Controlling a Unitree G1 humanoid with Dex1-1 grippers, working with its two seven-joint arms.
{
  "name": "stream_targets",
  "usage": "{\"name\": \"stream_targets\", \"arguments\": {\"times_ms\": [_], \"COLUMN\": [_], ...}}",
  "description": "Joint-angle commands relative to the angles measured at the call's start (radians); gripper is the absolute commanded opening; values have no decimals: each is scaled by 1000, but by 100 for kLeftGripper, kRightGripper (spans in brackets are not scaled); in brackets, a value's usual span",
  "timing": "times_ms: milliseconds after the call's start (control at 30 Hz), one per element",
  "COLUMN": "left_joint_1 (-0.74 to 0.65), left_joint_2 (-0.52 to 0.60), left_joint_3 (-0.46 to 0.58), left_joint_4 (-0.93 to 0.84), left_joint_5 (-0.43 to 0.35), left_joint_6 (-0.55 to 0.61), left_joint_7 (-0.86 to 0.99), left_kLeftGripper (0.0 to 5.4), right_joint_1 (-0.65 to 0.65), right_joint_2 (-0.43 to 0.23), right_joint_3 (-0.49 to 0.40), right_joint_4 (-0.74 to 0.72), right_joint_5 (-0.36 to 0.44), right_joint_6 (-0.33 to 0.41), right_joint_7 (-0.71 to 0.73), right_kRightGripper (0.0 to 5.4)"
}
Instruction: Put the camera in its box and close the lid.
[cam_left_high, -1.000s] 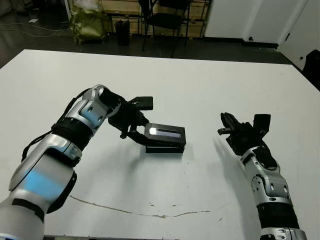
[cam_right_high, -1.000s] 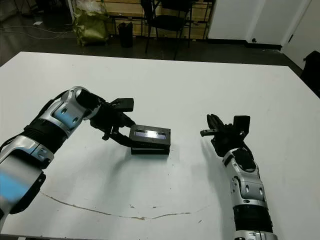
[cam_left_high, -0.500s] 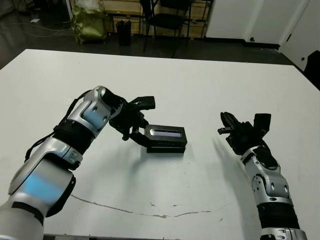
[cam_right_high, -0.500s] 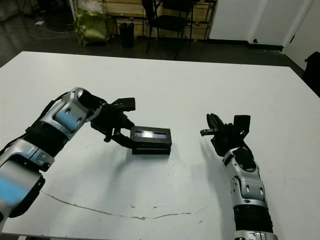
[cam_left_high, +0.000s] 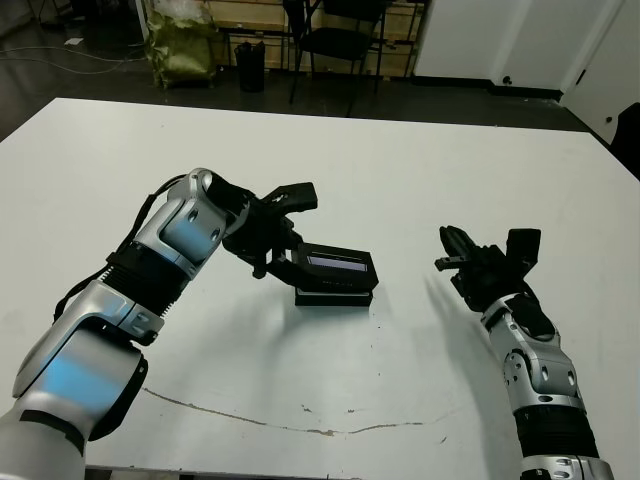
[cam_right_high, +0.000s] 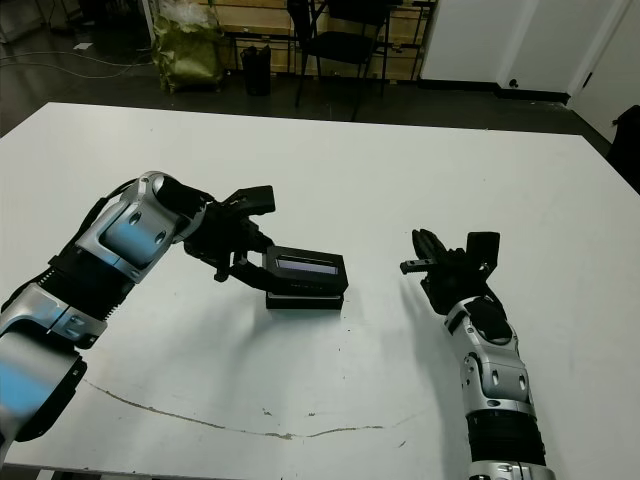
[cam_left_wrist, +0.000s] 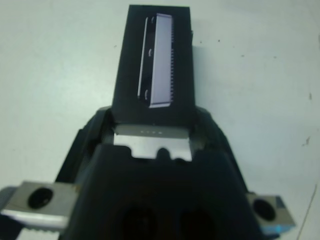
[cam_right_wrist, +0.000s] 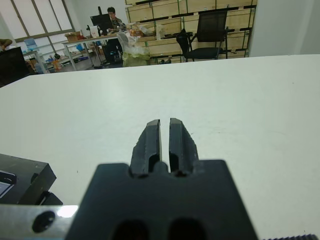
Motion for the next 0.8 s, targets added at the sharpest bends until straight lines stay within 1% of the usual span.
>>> {"name": "stream_targets", "arguments": {"times_ms": [33,67,200,300,433,467,667,800], "left_joint_1": [11,10,2,5,10,9,21,13], "left_joint_2": [-34,-37,-58,-65,-72,-74,-66,-61], "left_joint_3": [-6,-4,3,4,15,21,34,37], "left_joint_4": [-2,-1,-8,-21,-28,-26,-26,-14], "left_joint_5": [-32,-36,-51,-62,-97,-109,-140,-155], "left_joint_6": [13,23,128,161,171,189,95,88], "left_joint_7": [20,22,52,85,116,124,152,149], "left_kLeftGripper": [241,241,241,241,241,241,241,241], "right_joint_1": [6,6,11,9,10,9,7,1], "right_joint_2": [-4,-4,-7,-9,-7,-5,3,3], "right_joint_3": [-8,-8,-1,-4,-6,-8,-14,-18], "right_joint_4": [20,21,0,14,9,13,26,48], "right_joint_5": [2,2,-8,-2,5,11,20,24], "right_joint_6": [-1,-2,12,2,13,11,-7,-23], "right_joint_7": [4,3,-11,0,-1,5,21,38], "right_kRightGripper": [0,0,0,0,0,0,0,0]}}
